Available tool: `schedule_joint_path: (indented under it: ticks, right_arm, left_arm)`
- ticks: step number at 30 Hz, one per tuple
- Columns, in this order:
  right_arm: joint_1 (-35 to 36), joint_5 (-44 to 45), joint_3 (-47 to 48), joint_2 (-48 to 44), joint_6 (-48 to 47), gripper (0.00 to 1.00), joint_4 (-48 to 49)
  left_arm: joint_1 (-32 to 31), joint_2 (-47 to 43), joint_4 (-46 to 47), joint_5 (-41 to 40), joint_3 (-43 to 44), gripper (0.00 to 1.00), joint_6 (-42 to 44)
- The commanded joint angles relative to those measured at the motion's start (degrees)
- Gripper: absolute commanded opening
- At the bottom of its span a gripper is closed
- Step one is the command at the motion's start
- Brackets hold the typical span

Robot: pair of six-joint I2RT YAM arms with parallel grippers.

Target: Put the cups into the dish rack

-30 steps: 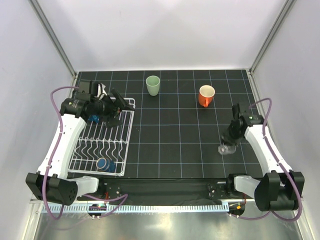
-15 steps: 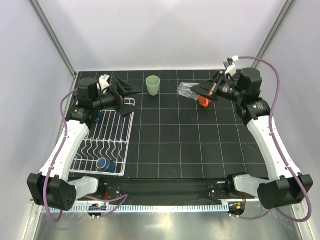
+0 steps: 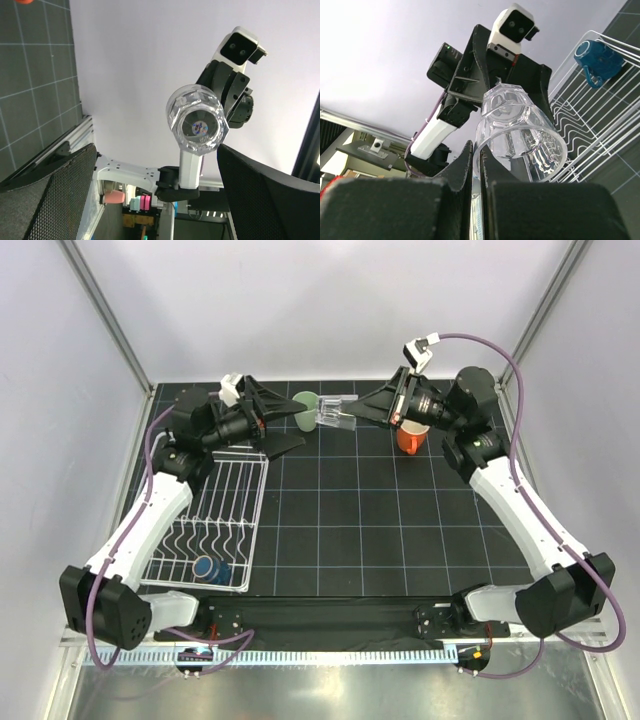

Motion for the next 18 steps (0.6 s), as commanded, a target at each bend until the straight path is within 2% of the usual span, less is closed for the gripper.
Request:
schedule_joint_path:
  ticks: [1, 7, 15, 18]
  right_arm:
    - [1.1, -2.1, 2.14, 0.36, 2.24, 0.04, 6.89]
    - [2.68, -2.81, 2.66, 2.38, 3.03, 0.04, 7.68]
    - [4.35, -3.16, 4.07, 4.93, 3.47, 0.04, 7.33]
    - [4.7, -3.33, 4.16, 5.46, 3.74, 0.04, 7.77]
  left_arm:
    - [-0.7, 0.98, 8.97, 2.05, 2.15, 1.0, -3.4]
    - [-1.66, 2.39, 15.92, 2.23, 2.14, 1.0, -8.06]
    - [-2.28, 3.18, 17.33, 3.02, 2.67, 0.99, -9.12]
    - [-2.28, 3.18, 17.42, 3.28, 2.67, 0.94, -9.12]
